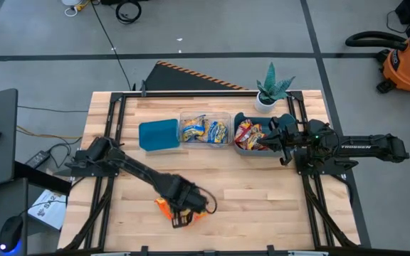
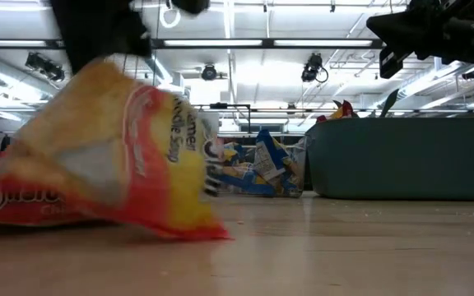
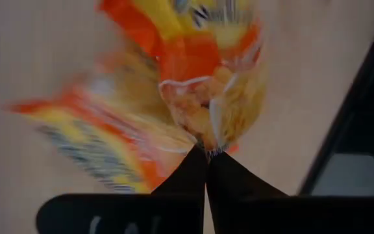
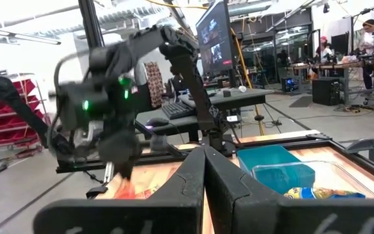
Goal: Sort Maruchan noodles
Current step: Put the bottom orange noddle pack into the blue bin
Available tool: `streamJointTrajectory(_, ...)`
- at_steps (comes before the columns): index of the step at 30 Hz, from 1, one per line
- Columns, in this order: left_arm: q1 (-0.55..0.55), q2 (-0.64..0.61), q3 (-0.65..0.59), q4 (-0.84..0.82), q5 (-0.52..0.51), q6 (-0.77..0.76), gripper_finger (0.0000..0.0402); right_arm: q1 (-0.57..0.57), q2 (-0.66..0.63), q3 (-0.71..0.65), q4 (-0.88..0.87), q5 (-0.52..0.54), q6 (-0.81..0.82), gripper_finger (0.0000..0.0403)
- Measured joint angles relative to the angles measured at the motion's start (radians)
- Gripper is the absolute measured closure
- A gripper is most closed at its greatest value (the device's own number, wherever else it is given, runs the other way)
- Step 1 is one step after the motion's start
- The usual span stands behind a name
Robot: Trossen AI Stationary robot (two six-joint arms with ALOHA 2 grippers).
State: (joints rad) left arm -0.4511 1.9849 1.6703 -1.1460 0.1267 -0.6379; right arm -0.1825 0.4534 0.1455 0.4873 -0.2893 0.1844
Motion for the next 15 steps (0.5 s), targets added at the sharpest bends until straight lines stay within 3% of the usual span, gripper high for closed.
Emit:
streamJointTrajectory(9,0.098,-0.07,0.207,-0.409,-0.279,0.078,0.0397,0.017,0.0,0.0,0.01,0.0,0.015,0.0389)
streamJointTrajectory(15,0.181,-0.19,0.188,-0.426,-0.41,0.121,0.0398,0.044,0.0,0.0,0.022,0.011,0.015,0.0389)
